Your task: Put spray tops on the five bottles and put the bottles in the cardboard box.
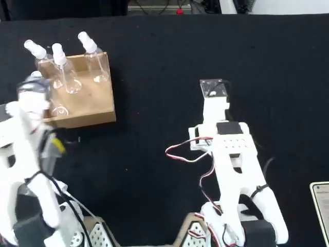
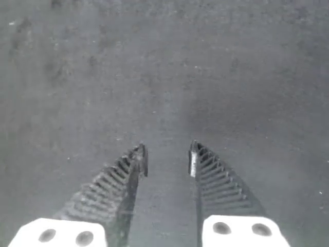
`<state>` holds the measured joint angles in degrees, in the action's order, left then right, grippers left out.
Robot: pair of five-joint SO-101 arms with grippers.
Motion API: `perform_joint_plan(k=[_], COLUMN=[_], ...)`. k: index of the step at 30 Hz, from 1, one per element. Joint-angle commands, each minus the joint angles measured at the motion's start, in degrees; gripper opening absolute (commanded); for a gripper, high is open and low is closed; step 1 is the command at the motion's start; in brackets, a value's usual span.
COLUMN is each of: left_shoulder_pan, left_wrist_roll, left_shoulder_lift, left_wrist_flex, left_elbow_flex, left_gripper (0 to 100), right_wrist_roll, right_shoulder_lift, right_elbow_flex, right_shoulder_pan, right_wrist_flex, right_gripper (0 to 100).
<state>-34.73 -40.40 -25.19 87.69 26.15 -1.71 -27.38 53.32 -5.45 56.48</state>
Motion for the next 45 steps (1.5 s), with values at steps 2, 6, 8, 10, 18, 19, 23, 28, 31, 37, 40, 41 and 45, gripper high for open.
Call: perform_joint_plan(k=[2,6,8,10,18,19,23,28,31,37,40,41,45], left_shoulder_pan=[-14.81,-23.08,-26.51,-29.05,-37.41,-38.81,-44.62,-49.01,-50.51,-52.09,-51.82,-51.82,-51.82], left_wrist_roll=[-7.21,-9.76,-10.90,-11.69,-11.52,-11.43,-11.43,-11.25,-8.18,-6.51,-6.51,-6.51,-6.51], left_shoulder_lift=[0.09,0.79,0.79,0.79,0.70,0.70,0.70,0.79,0.79,0.70,0.70,0.70,0.70], left_wrist_flex=[-2.11,-5.71,-7.47,-8.35,-8.53,-8.53,-8.53,-10.11,-11.96,-13.45,-13.45,-13.45,-13.63], left_elbow_flex=[-0.48,0.22,0.92,1.10,-2.51,-3.65,-6.64,-6.90,-6.99,-7.08,-7.08,-7.08,-7.08], left_gripper=[10,10,10,10,10,10,10,10,10,10,10,10,10], right_wrist_roll=[-0.62,-0.35,-0.09,-0.09,10.02,10.02,10.46,12.92,15.82,16.18,16.35,16.88,19.08], right_shoulder_lift=[-0.31,0.04,0.04,-0.04,0.13,0.13,0.13,0.13,1.19,10.07,11.30,11.38,11.91], right_elbow_flex=[-0.75,-1.19,-1.36,-1.71,-3.65,-3.65,-4.09,-3.74,-3.74,-6.90,-10.42,-10.86,-11.03], right_shoulder_pan=[-11.78,-27.43,-35.08,-42.81,-62.24,-62.95,-65.67,-68.92,-70.77,-71.38,-71.47,-71.56,-71.56], right_wrist_flex=[2.37,3.69,3.60,3.60,-1.76,-2.64,-6.24,-12.75,-17.49,-19.96,-16.88,-16.35,-16.35], right_gripper=[13.4,13.4,13.4,13.5,20.9,21.6,20.8,20.8,20.8,20.8,20.8,20.8,20.8])
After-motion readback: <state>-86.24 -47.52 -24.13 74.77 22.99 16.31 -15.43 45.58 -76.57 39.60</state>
